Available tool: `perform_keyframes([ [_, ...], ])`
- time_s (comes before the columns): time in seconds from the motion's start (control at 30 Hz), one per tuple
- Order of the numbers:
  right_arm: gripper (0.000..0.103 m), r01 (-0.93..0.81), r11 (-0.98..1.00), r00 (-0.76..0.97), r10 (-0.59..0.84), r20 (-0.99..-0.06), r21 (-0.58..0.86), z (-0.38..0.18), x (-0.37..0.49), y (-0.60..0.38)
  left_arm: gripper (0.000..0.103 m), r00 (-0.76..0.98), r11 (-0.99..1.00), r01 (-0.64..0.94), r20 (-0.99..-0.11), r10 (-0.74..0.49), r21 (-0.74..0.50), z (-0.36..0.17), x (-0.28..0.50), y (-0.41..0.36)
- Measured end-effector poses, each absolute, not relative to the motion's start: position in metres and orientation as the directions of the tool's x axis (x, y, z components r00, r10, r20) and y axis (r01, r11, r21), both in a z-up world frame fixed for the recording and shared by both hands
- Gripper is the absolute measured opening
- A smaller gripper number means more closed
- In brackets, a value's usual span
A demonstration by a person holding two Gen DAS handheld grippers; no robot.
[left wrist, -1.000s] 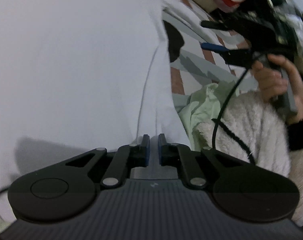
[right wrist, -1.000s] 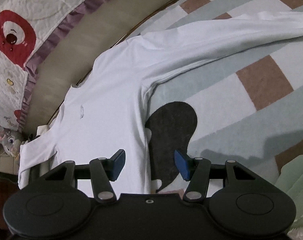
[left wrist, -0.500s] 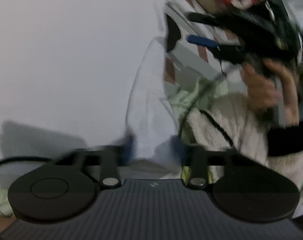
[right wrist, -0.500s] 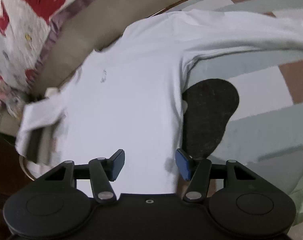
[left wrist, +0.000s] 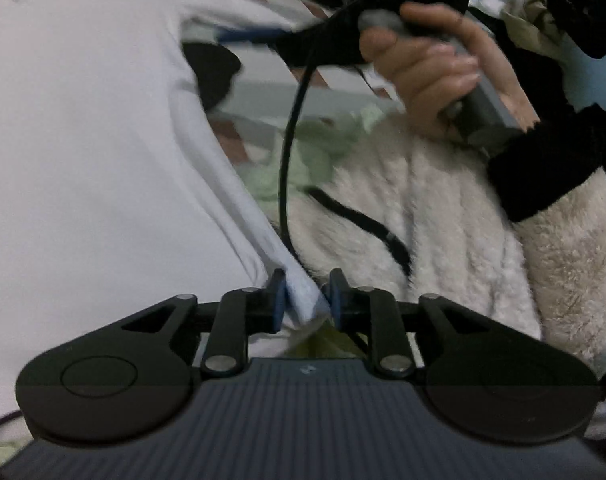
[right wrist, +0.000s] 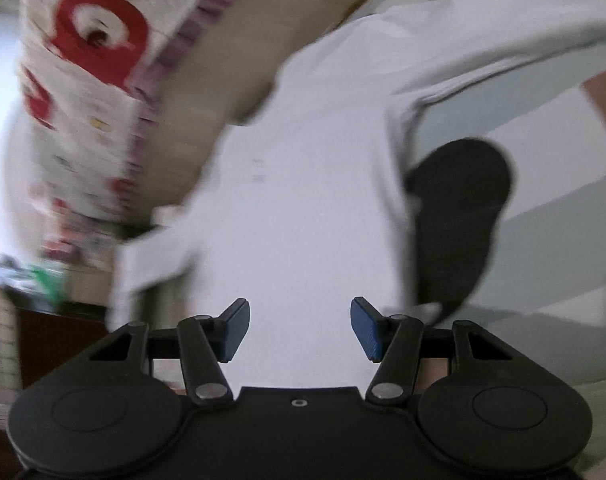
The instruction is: Fold clothes
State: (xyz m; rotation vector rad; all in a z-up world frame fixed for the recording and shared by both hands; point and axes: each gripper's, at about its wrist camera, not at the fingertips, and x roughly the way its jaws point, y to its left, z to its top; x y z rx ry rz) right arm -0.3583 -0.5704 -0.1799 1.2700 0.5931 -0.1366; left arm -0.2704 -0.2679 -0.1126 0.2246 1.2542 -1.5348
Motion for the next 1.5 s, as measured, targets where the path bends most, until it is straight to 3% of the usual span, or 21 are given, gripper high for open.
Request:
perform_keyframes([
  [0.1,0.067,0.351,0.253,0.874,0.256,-0.413,0.901,-0.177,-0.369,-0.564,0.023,-0.423,0.137,0.784,-0.684,-0.594,-0.605,-0.115,-0.268,-0.270],
  [0.13,0.068,0.332,0.228,0.877,0.282,-0.388,0.916,-0.175,-0.371,-0.560,0.028,-0.445,0.127,0.775,-0.677,-0.586,-0.619,-0.113,-0.265,-0.267],
  [0.17,0.068,0.313,0.213,0.877,0.308,-0.368,0.925,-0.171,-0.372,-0.557,0.042,-0.470,0.116,0.763,-0.669,-0.575,-0.636,-0.111,-0.261,-0.265],
  [0.23,0.069,0.301,0.224,0.860,0.358,-0.365,0.927,-0.153,-0.370,-0.550,0.057,-0.509,0.103,0.736,-0.647,-0.568,-0.669,-0.102,-0.249,-0.253],
  [0.4,0.069,0.267,0.232,0.847,0.406,-0.343,0.935,-0.115,-0.351,-0.535,0.062,-0.412,0.218,0.709,-0.646,-0.643,-0.670,-0.080,-0.187,-0.206],
  [0.57,0.079,0.274,0.150,0.838,0.447,-0.312,0.950,-0.123,-0.313,-0.516,0.067,-0.047,0.550,0.697,-0.794,-0.606,-0.460,-0.081,-0.096,-0.170],
  [0.6,0.084,0.275,0.133,0.836,0.455,-0.306,0.952,-0.125,-0.306,-0.512,0.067,0.024,0.610,0.684,-0.823,-0.568,-0.401,-0.084,-0.081,-0.165],
  [0.73,0.085,0.282,0.067,0.829,0.486,-0.278,0.957,-0.132,-0.275,-0.497,0.067,0.212,0.771,0.615,-0.907,-0.364,-0.166,-0.104,-0.032,-0.156],
  [0.93,0.085,0.618,0.352,0.595,0.374,-0.711,0.702,-0.189,-0.268,-0.473,0.067,0.225,0.855,0.496,-0.928,-0.297,-0.153,-0.129,0.029,-0.151],
  [1.03,0.084,0.718,0.441,0.457,0.286,-0.842,0.539,-0.209,-0.279,-0.466,0.067,0.237,0.887,0.446,-0.940,-0.245,-0.119,-0.142,0.045,-0.148],
  [1.17,0.082,0.731,0.430,0.460,0.262,-0.848,0.530,-0.207,-0.304,-0.465,0.067,0.322,0.907,0.414,-0.920,-0.224,-0.076,-0.149,0.040,-0.136],
  [1.3,0.082,0.738,0.525,0.378,0.199,-0.904,0.424,-0.204,-0.309,-0.455,0.068,0.340,0.918,0.396,-0.928,-0.155,-0.008,-0.157,0.048,-0.132],
  [1.33,0.082,0.729,0.555,0.362,0.182,-0.914,0.400,-0.203,-0.307,-0.450,0.070,0.344,0.920,0.393,-0.930,-0.132,0.015,-0.160,0.050,-0.132],
  [1.37,0.082,0.717,0.590,0.340,0.168,-0.925,0.371,-0.202,-0.304,-0.445,0.081,0.349,0.920,0.389,-0.931,-0.108,0.039,-0.163,0.052,-0.132],
  [1.5,0.082,0.673,0.691,0.265,0.107,-0.958,0.263,-0.198,-0.290,-0.427,0.082,0.386,0.915,0.397,-0.917,-0.097,0.070,-0.160,0.053,-0.133],
])
